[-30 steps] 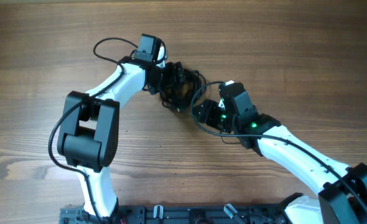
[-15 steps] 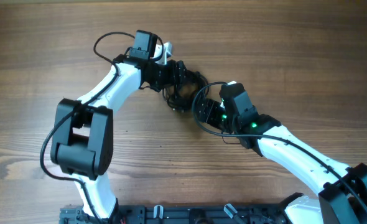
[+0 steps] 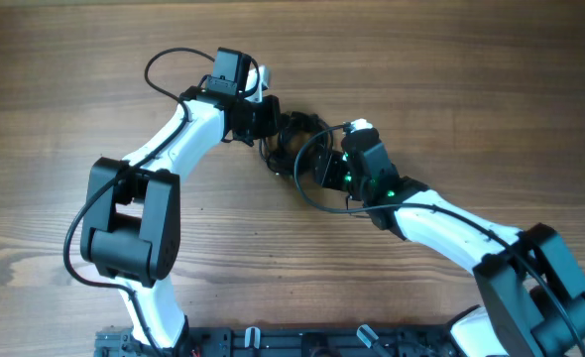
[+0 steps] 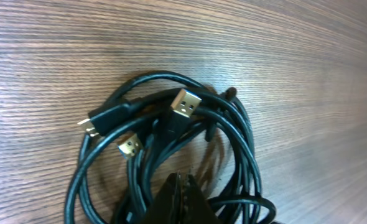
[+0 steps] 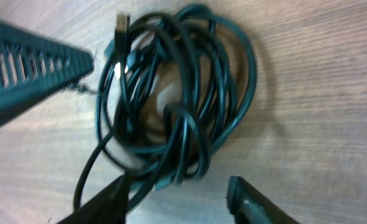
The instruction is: Untangle cables
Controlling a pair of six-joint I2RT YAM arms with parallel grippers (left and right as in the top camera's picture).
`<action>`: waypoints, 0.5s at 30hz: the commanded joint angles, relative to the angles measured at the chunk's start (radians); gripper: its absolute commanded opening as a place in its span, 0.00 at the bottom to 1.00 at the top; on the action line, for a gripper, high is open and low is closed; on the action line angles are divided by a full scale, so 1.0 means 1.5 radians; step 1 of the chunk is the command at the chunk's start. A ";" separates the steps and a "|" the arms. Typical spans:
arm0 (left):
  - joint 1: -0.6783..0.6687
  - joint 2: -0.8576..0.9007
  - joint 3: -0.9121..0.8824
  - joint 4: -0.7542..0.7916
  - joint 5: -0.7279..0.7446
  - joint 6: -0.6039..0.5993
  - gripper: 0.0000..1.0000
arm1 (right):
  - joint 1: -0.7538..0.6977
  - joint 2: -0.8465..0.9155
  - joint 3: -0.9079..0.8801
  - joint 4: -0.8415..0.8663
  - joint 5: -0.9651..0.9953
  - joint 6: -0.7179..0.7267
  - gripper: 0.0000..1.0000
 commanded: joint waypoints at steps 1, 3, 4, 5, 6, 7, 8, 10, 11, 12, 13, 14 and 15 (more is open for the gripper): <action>0.005 -0.013 -0.003 -0.001 -0.025 0.001 0.07 | 0.000 0.033 0.012 0.022 0.060 -0.028 0.50; 0.005 -0.013 -0.003 -0.001 -0.025 0.001 0.07 | 0.000 0.049 0.012 0.046 0.059 -0.053 0.43; 0.005 -0.013 -0.003 -0.001 -0.025 0.001 0.08 | -0.001 0.053 0.012 0.048 0.060 -0.053 0.38; 0.005 -0.013 -0.003 -0.001 -0.025 0.001 0.08 | -0.001 0.057 0.012 0.049 0.060 -0.053 0.37; 0.005 -0.013 -0.003 -0.001 -0.025 0.001 0.08 | -0.001 0.057 0.012 0.049 0.060 -0.053 0.35; 0.005 -0.013 -0.003 -0.001 -0.025 0.001 0.08 | -0.001 0.058 0.012 0.050 0.061 -0.056 0.34; 0.005 -0.013 -0.003 -0.001 -0.025 0.001 0.08 | -0.001 0.058 0.012 0.053 0.064 -0.068 0.25; 0.004 -0.013 -0.003 -0.001 -0.025 0.001 0.08 | -0.001 0.058 0.012 0.056 0.067 -0.070 0.17; 0.004 -0.013 -0.003 -0.001 -0.025 0.001 0.09 | -0.001 0.058 0.012 0.057 0.067 -0.070 0.13; 0.004 -0.013 -0.003 -0.001 -0.025 0.001 0.09 | -0.001 0.058 0.012 0.058 0.067 -0.070 0.05; 0.004 -0.013 -0.003 0.000 -0.025 0.001 0.09 | -0.001 0.058 0.013 0.059 0.067 -0.070 0.04; 0.004 -0.013 -0.003 -0.001 -0.025 0.001 0.09 | -0.001 0.058 0.013 0.063 0.065 -0.079 0.04; 0.004 -0.013 -0.003 -0.001 -0.025 0.001 0.09 | -0.001 0.055 0.013 0.071 0.051 -0.109 0.04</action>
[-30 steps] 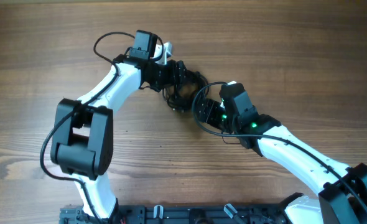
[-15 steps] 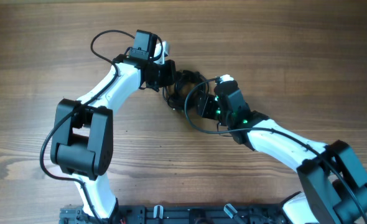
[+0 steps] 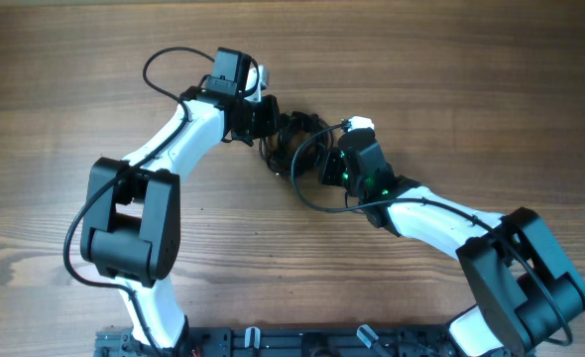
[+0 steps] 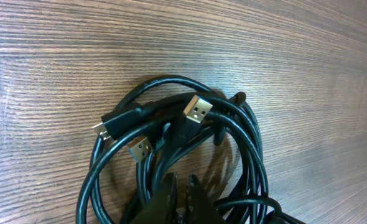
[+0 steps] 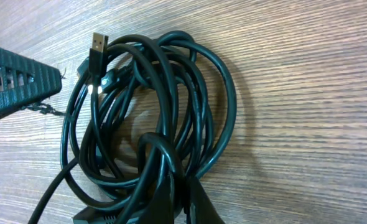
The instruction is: Untangle cables
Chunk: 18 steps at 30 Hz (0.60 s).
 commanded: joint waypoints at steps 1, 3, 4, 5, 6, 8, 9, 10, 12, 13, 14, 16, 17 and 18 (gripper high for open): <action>0.004 -0.013 -0.003 -0.001 -0.009 0.001 0.09 | -0.001 0.002 0.013 0.022 -0.022 -0.072 0.04; 0.004 -0.013 -0.003 -0.001 -0.009 0.001 0.09 | -0.004 -0.021 0.014 0.021 -0.046 -0.092 0.04; 0.004 -0.013 -0.003 -0.001 -0.009 0.001 0.09 | -0.006 -0.041 0.014 0.016 -0.049 -0.096 0.04; 0.004 -0.013 -0.003 -0.001 -0.009 0.001 0.09 | -0.008 -0.059 0.014 0.014 -0.049 -0.096 0.04; 0.004 -0.013 -0.003 -0.001 -0.009 0.001 0.09 | -0.008 -0.073 0.014 0.014 -0.053 -0.096 0.04; 0.004 -0.013 -0.003 0.000 -0.009 0.001 0.09 | -0.008 -0.099 0.014 0.014 -0.077 -0.095 0.04; 0.004 -0.013 -0.003 -0.001 -0.011 0.001 0.10 | -0.008 -0.107 0.014 0.014 -0.087 -0.093 0.04; 0.004 -0.013 -0.003 -0.001 -0.011 0.001 0.10 | -0.008 -0.116 0.014 0.011 -0.095 -0.091 0.04; 0.004 -0.013 -0.003 -0.001 -0.011 0.001 0.09 | -0.008 -0.134 0.014 0.008 -0.109 -0.088 0.04; 0.004 -0.013 -0.003 -0.001 -0.011 0.001 0.10 | -0.008 -0.142 0.016 0.002 -0.109 -0.082 0.04; 0.004 -0.013 -0.003 -0.001 -0.011 0.001 0.10 | -0.009 -0.153 0.018 -0.006 -0.109 -0.064 0.04; 0.004 -0.013 -0.003 -0.001 -0.011 0.001 0.10 | -0.012 -0.173 0.020 -0.016 -0.109 -0.027 0.04; 0.004 -0.013 -0.003 -0.001 -0.012 0.001 0.10 | -0.014 -0.187 0.022 -0.020 -0.109 -0.003 0.04; 0.004 -0.013 -0.003 -0.001 -0.022 0.001 0.10 | -0.018 -0.203 0.025 -0.021 -0.109 0.013 0.04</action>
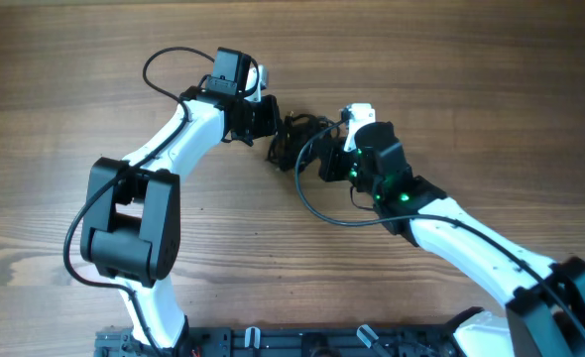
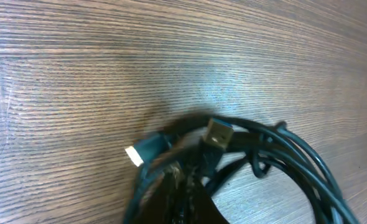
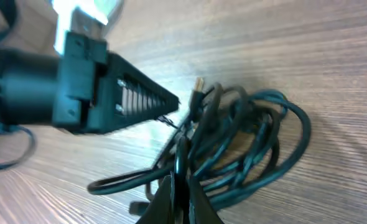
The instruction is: Untangle cables
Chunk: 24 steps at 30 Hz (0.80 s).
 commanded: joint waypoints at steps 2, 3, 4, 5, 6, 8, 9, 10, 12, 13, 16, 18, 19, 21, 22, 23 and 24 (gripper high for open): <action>0.004 -0.013 -0.003 -0.006 -0.074 -0.013 0.08 | -0.015 -0.080 0.027 0.002 -0.014 0.081 0.04; 0.004 -0.013 -0.003 -0.014 -0.110 -0.038 0.08 | -0.017 -0.089 0.027 -0.001 -0.015 0.090 0.04; 0.005 -0.013 -0.003 -0.024 -0.148 -0.069 0.09 | -0.019 -0.098 0.027 -0.005 -0.015 0.103 0.04; 0.007 -0.013 -0.003 -0.032 -0.178 -0.090 0.11 | -0.019 -0.106 0.027 -0.011 -0.014 0.119 0.04; 0.008 -0.013 -0.003 -0.033 -0.178 -0.092 0.12 | -0.020 -0.108 0.027 -0.012 -0.016 0.129 0.04; 0.010 -0.013 -0.003 -0.037 -0.178 -0.105 0.16 | -0.020 -0.108 0.027 -0.011 -0.017 0.184 0.04; 0.010 -0.013 -0.003 -0.037 -0.178 -0.105 0.17 | -0.022 -0.108 0.027 -0.011 -0.017 0.210 0.04; 0.010 -0.013 -0.003 -0.038 -0.178 -0.105 0.20 | -0.024 -0.108 0.027 -0.010 -0.017 0.231 0.04; 0.010 -0.013 -0.003 -0.037 -0.178 -0.105 0.21 | -0.028 -0.108 0.026 -0.011 -0.017 0.247 0.04; 0.010 -0.013 -0.003 -0.037 -0.178 -0.105 0.22 | -0.028 -0.108 0.026 -0.011 -0.017 0.254 0.04; 0.010 -0.013 -0.003 -0.037 -0.178 -0.105 0.24 | -0.028 -0.106 0.026 -0.013 -0.031 0.277 0.04; 0.010 -0.013 -0.003 -0.037 -0.178 -0.105 0.24 | -0.028 -0.106 0.026 -0.015 -0.032 0.296 0.04; 0.010 -0.013 -0.003 -0.037 -0.178 -0.105 0.25 | -0.028 -0.106 0.026 -0.016 -0.030 0.295 0.04; 0.010 -0.013 -0.003 -0.036 -0.178 -0.105 0.27 | -0.028 -0.106 0.025 -0.016 -0.021 0.288 0.04; 0.010 -0.013 -0.003 -0.035 -0.178 -0.105 0.27 | -0.028 -0.106 0.024 -0.016 -0.016 0.275 0.04; 0.010 -0.013 -0.003 -0.035 -0.178 -0.105 0.27 | -0.028 -0.105 0.024 -0.016 -0.014 0.258 0.04; 0.010 -0.013 -0.003 -0.035 -0.178 -0.105 0.28 | -0.028 -0.105 0.024 -0.016 -0.014 0.230 0.04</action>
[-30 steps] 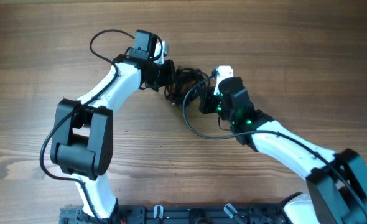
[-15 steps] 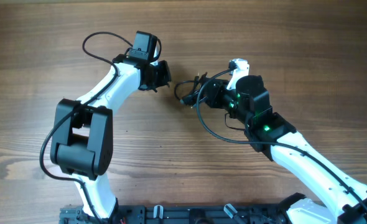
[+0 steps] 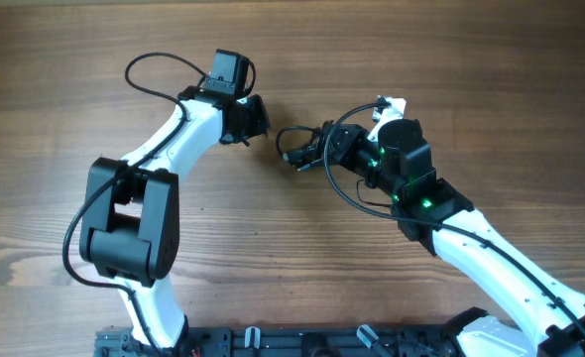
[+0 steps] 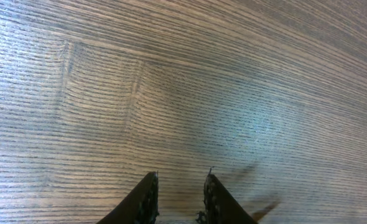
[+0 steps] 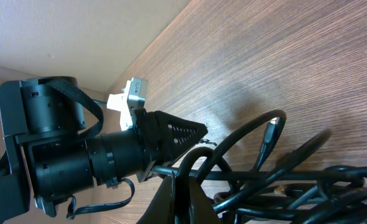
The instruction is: Untangle cables
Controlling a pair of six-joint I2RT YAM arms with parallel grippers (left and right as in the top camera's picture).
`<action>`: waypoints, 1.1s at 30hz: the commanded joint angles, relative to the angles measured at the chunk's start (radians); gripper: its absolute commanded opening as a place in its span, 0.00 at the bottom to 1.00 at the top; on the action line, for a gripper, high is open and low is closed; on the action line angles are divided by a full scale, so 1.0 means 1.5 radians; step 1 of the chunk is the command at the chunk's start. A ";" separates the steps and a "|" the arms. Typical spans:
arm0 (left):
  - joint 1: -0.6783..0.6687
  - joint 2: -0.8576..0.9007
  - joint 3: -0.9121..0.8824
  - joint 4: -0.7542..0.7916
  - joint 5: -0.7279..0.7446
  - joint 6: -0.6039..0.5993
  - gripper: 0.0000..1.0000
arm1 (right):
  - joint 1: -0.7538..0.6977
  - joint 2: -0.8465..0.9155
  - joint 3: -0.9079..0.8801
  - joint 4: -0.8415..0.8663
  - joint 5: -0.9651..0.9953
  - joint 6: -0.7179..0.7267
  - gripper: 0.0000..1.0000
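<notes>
A bundle of tangled black cables (image 3: 297,149) hangs from my right gripper (image 3: 324,147) above the wooden table (image 3: 471,59). In the right wrist view that gripper (image 5: 182,177) is shut on one looped strand, and the other strands (image 5: 264,172) trail off to the right. My left gripper (image 3: 258,116) stands just left of the bundle, apart from it. It also shows in the right wrist view, its fingertips (image 5: 193,129) pointing at the cables. In the left wrist view it (image 4: 181,175) is open over bare wood, with no cable in sight.
The left arm's own black lead (image 3: 149,67) loops out behind its wrist, and the right arm's lead (image 3: 350,193) hangs in a loop under its wrist. A black rail (image 3: 273,342) runs along the table's near edge.
My left gripper has opened, and the cables have left its view. My right gripper has moved right with the bundle, which now sits clear of the left fingers.
At first my right gripper was open over the bundle while the left was shut at its other side. Then the right was shut on a strand. Later it was further right with the bundle bunched between both grippers. Now only the right holds it.
</notes>
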 commanded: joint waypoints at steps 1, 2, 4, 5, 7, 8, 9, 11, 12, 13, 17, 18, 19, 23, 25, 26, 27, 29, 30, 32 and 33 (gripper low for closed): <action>0.005 -0.013 -0.003 0.002 -0.011 -0.005 0.28 | -0.002 -0.010 0.022 0.005 0.001 -0.075 0.04; 0.005 -0.013 -0.003 0.003 -0.011 -0.005 0.28 | -0.002 -0.010 0.022 0.005 -0.002 -0.098 0.04; 0.005 -0.013 -0.003 0.004 -0.011 -0.004 0.28 | -0.002 -0.010 0.021 0.003 -0.004 -0.148 0.06; 0.005 -0.013 -0.003 0.004 -0.011 -0.004 0.28 | -0.002 -0.010 0.020 -0.003 -0.004 -0.162 0.10; 0.005 -0.013 -0.003 0.004 -0.011 -0.004 0.29 | -0.002 -0.010 0.020 -0.033 -0.004 -0.176 0.16; 0.005 -0.013 -0.003 0.004 -0.011 -0.004 0.29 | -0.002 -0.010 0.020 -0.051 -0.004 -0.176 0.22; 0.005 -0.013 -0.003 0.004 -0.011 -0.004 0.29 | -0.002 -0.010 0.020 -0.071 -0.004 -0.176 0.35; 0.005 -0.013 -0.003 0.004 -0.011 -0.004 0.29 | -0.002 -0.007 0.020 -0.089 -0.004 -0.176 0.51; 0.005 -0.013 -0.003 0.004 -0.011 -0.004 0.29 | -0.002 -0.004 0.020 -0.093 -0.004 -0.176 0.56; 0.005 -0.013 -0.003 0.004 -0.011 -0.004 0.29 | -0.002 0.001 0.020 -0.096 -0.003 -0.176 0.62; 0.005 -0.013 -0.003 0.004 -0.011 -0.004 0.29 | -0.002 0.030 0.020 -0.104 0.004 -0.175 0.70; 0.005 -0.013 -0.003 0.004 -0.011 -0.004 0.30 | -0.002 0.040 0.020 -0.107 0.004 -0.175 0.70; 0.005 -0.013 -0.003 0.004 -0.011 -0.004 0.30 | -0.002 0.054 0.020 -0.116 0.004 -0.174 0.70; 0.005 -0.013 -0.003 0.004 -0.011 -0.004 0.33 | -0.002 0.109 0.020 -0.167 -0.006 -0.152 0.70; 0.005 -0.013 -0.003 0.004 -0.011 -0.004 0.33 | -0.001 0.139 0.020 -0.197 -0.062 -0.088 0.70; 0.005 -0.013 -0.003 0.004 -0.011 -0.004 0.33 | 0.000 0.150 0.019 -0.205 -0.099 -0.078 0.71; 0.005 -0.013 -0.003 0.004 -0.011 -0.004 0.33 | 0.002 0.164 0.019 -0.214 -0.137 -0.070 0.72; 0.005 -0.013 -0.003 0.004 -0.011 -0.004 0.33 | 0.011 0.193 0.019 -0.224 -0.212 -0.065 0.73; 0.005 -0.013 -0.003 0.004 -0.011 -0.005 0.33 | 0.018 0.206 0.019 -0.224 -0.238 -0.065 0.75; 0.004 -0.013 -0.003 0.004 -0.011 -0.004 0.33 | 0.033 0.222 0.019 -0.221 -0.246 -0.064 0.75; 0.003 -0.013 -0.003 0.004 -0.011 -0.005 0.34 | 0.042 0.230 0.019 -0.212 -0.245 -0.064 0.76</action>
